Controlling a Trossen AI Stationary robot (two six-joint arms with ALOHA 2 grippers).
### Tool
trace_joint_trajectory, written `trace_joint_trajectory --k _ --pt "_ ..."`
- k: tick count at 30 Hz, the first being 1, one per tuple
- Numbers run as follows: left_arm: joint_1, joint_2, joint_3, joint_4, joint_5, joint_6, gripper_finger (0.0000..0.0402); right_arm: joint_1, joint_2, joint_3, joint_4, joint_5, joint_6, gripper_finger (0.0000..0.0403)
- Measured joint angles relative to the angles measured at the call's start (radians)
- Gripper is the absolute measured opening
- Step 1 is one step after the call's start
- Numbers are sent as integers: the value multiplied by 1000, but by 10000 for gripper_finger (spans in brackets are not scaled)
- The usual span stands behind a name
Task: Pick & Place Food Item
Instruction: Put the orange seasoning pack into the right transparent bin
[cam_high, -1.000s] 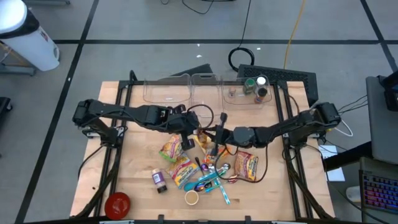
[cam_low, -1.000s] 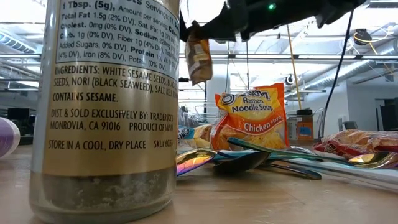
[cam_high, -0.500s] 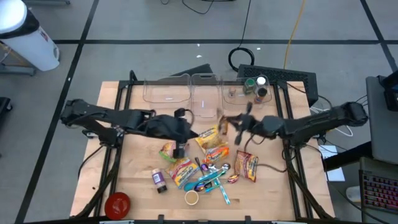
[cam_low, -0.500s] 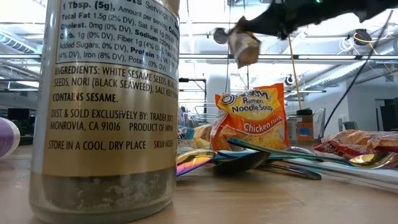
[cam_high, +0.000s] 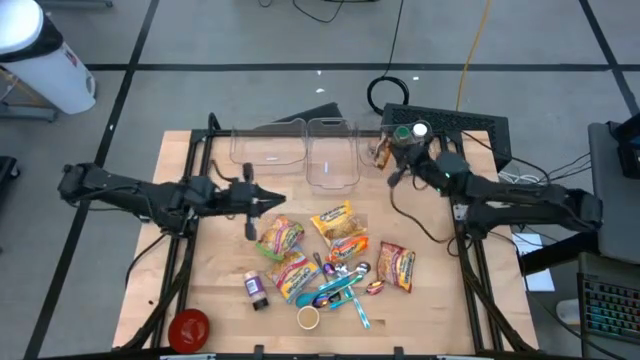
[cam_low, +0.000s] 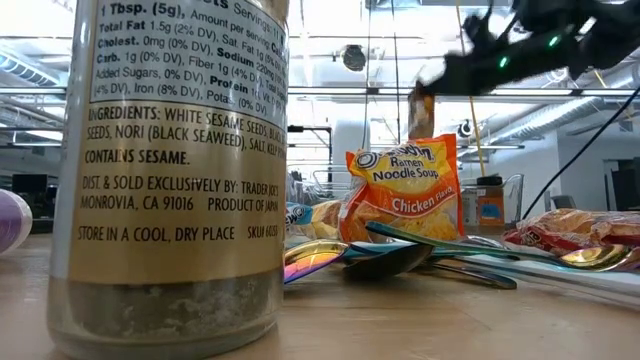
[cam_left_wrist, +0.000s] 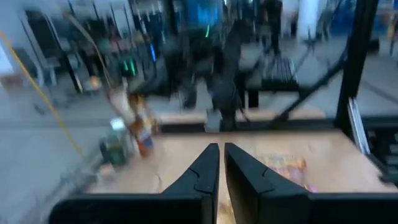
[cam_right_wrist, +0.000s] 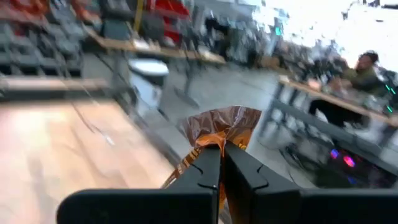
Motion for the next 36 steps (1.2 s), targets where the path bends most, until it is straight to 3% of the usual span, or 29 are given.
trace_joint_trajectory --k 6,9,12,22,26,36 --pt "10 -83 -119 124 16 36 35 -234 190 0 117 -81 -73 0" --pt "18 -95 -123 136 15 36 35 -301 276 0 234 -188 -50 0" --pt "23 -93 -124 130 15 27 35 -340 352 0 316 -208 -60 0" --pt "26 -93 -125 132 15 58 35 -346 467 0 324 -200 -278 0" --pt "26 -92 -125 131 15 93 35 -346 507 0 323 -152 -301 0" --pt "26 -91 -125 128 14 117 35 -364 598 1 350 -157 -330 0"
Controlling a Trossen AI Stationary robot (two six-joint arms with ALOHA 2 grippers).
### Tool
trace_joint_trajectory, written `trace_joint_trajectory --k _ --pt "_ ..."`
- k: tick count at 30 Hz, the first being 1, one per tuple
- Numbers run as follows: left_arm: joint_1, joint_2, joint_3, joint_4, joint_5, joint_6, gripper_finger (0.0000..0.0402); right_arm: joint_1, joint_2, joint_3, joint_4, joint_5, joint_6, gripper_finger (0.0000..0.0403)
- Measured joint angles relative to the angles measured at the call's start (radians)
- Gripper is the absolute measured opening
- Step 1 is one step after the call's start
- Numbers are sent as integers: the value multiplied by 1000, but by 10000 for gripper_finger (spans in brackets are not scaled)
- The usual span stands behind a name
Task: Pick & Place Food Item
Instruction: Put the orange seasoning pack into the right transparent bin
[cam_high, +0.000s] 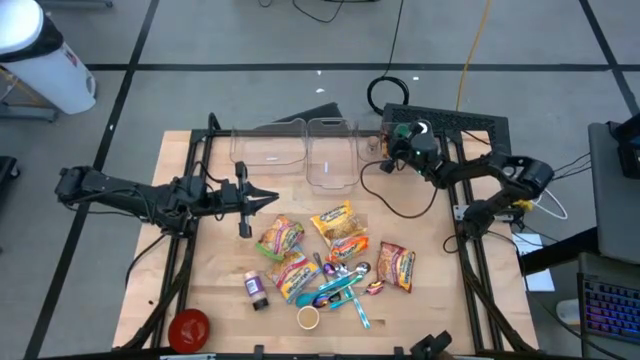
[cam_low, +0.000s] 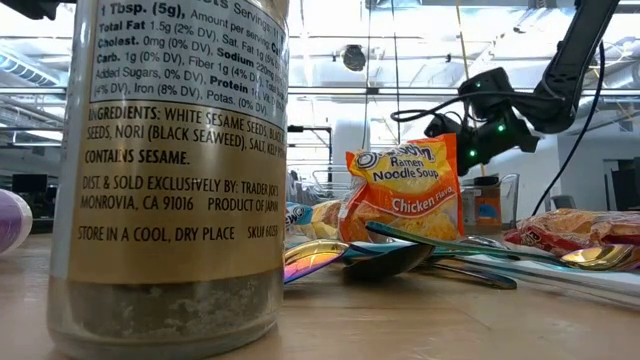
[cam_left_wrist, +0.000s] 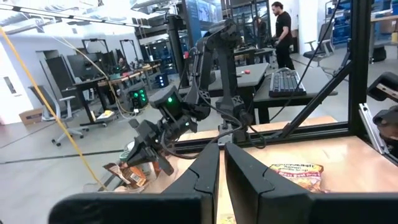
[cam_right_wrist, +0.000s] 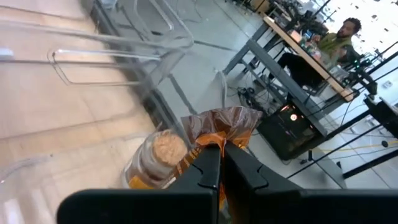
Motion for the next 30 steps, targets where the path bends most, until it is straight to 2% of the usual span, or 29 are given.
trace_joint_trajectory --k 9,22,30 --pt "0 0 0 -7 0 -2 35 -2 1 0 -33 2 50 15" --pt "0 0 0 -22 0 -4 35 46 -84 0 -100 4 123 132" --pt "0 0 0 -22 0 -12 35 58 -183 0 -218 6 165 166"
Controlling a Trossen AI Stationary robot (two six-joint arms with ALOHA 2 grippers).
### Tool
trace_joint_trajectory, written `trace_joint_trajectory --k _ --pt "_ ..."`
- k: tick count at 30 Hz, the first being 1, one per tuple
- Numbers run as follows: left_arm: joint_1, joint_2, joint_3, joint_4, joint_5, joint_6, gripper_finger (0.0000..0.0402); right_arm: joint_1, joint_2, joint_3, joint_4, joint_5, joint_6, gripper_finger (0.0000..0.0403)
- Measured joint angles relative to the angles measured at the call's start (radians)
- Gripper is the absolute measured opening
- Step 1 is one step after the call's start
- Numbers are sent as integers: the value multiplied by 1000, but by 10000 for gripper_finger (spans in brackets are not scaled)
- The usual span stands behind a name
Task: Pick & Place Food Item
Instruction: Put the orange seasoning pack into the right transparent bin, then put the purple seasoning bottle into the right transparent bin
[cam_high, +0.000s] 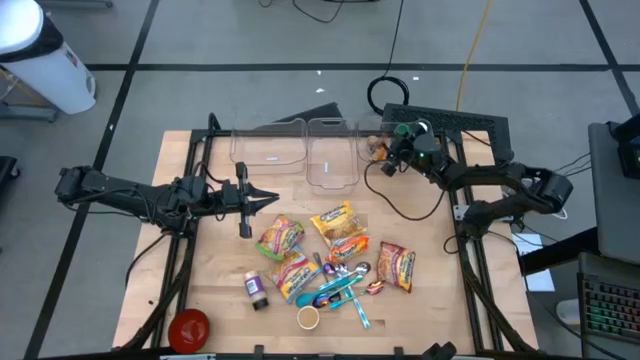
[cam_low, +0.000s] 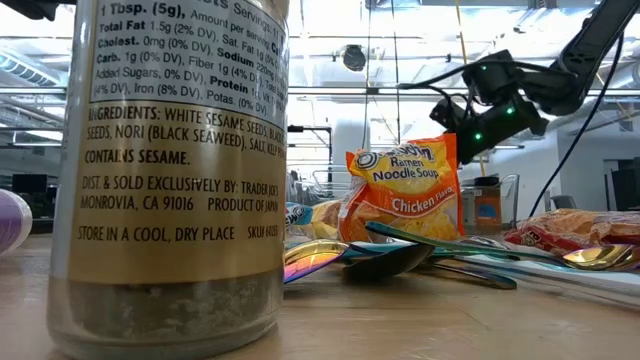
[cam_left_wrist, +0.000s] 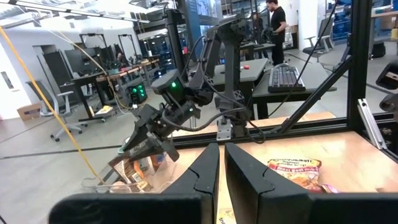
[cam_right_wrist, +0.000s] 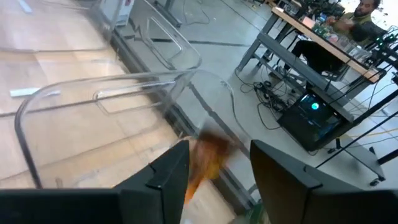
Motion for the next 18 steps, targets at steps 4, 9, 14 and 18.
trace_joint_trajectory --k 4,9,14,18 --pt "0 0 0 0 0 0 35 1 -34 0 -42 -6 -7 172" --pt "0 0 0 0 0 0 35 12 -64 0 -95 -33 13 173" --pt "0 0 0 0 0 -1 35 46 -102 0 -125 -31 97 173" --pt "0 0 0 1 -3 -55 35 120 -148 0 -140 -32 117 173"
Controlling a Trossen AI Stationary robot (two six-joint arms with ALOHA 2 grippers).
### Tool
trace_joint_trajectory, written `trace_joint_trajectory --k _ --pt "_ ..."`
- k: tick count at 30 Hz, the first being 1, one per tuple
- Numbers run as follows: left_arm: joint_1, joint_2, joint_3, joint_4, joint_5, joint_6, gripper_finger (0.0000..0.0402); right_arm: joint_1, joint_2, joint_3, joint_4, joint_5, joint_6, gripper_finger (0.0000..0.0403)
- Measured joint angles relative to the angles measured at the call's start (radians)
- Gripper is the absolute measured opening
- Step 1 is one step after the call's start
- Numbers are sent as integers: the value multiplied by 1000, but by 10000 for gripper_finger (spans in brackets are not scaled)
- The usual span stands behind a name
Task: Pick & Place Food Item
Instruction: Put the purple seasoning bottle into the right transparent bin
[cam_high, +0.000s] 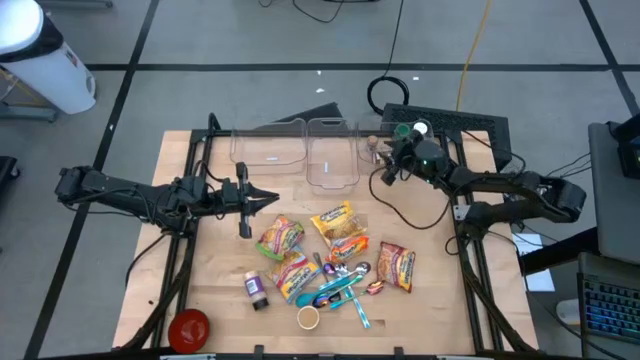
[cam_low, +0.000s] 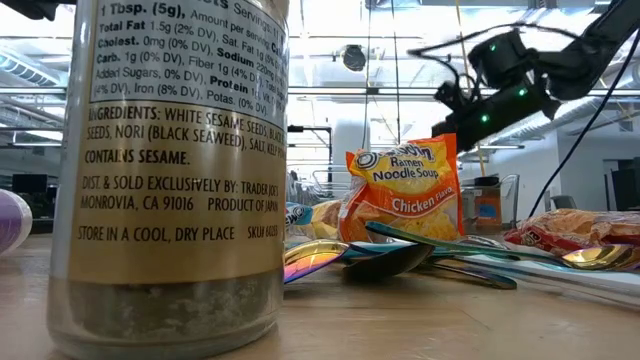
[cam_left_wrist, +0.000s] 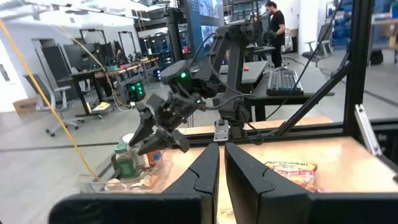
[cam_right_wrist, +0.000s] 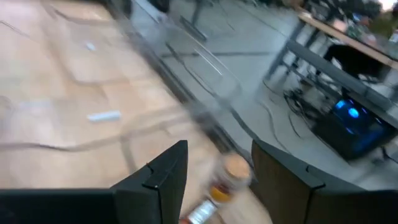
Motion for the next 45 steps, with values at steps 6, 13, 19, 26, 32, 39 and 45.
trace_joint_trajectory --k 6,13,19,26,32,39,45 --pt "-15 7 1 -9 16 -161 59 170 -74 0 0 -1 7 173" --pt "-182 132 243 -519 108 -321 185 303 -141 0 3 0 0 171" --pt "-292 344 404 -979 111 -347 245 336 -153 0 4 2 0 169" --pt "-360 527 401 -1017 342 -409 259 338 -153 0 9 2 0 167" --pt "-409 638 401 -1032 347 -278 251 338 -153 0 13 2 0 167" --pt "-457 764 401 -1032 309 -142 248 338 -153 0 35 1 -1 166" --pt "-481 845 401 -1014 231 -131 247 338 -153 0 35 0 0 167"
